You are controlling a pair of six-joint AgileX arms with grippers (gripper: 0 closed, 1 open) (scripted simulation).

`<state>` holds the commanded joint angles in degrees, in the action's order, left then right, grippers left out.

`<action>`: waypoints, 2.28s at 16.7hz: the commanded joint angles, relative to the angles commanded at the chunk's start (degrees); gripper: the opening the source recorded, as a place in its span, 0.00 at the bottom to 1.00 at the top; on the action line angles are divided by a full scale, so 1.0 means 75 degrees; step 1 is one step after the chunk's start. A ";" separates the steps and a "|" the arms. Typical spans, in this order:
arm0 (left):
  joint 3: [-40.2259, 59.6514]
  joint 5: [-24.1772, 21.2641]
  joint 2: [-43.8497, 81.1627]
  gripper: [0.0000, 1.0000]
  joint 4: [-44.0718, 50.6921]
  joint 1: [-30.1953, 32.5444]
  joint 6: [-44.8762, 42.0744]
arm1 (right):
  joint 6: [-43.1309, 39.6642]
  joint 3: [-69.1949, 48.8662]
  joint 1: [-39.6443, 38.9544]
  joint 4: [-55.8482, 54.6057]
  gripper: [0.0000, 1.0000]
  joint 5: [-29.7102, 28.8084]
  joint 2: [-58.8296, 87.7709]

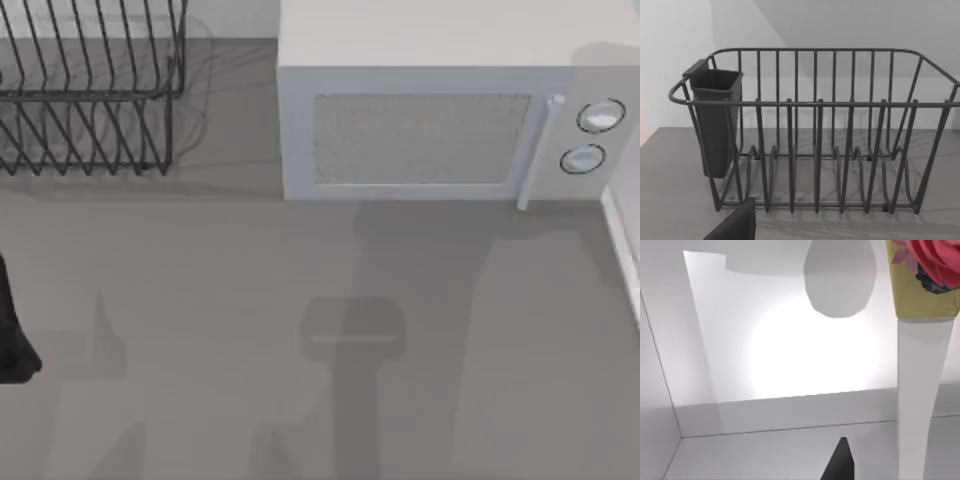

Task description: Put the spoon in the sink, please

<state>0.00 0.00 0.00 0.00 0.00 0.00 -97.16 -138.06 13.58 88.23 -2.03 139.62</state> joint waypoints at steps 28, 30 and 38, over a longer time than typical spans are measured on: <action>0.0000 0.0000 0.0000 1.00 0.0000 0.0000 0.0000 | 0.0943 0.0297 -0.0722 -0.1394 0.15 -0.0039 0.1014; 0.0000 0.0000 0.0000 1.00 0.0000 0.0000 0.0000 | 0.0943 0.0297 -0.0722 -0.1394 0.30 -0.0039 0.1014; 0.0000 0.0000 0.0000 1.00 0.0000 0.0000 0.0000 | 0.0943 0.0297 -0.0722 -0.1394 0.90 -0.0039 0.1014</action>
<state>0.00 0.00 0.00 0.00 0.00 0.00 -90.08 -135.84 8.17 77.78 -2.32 147.22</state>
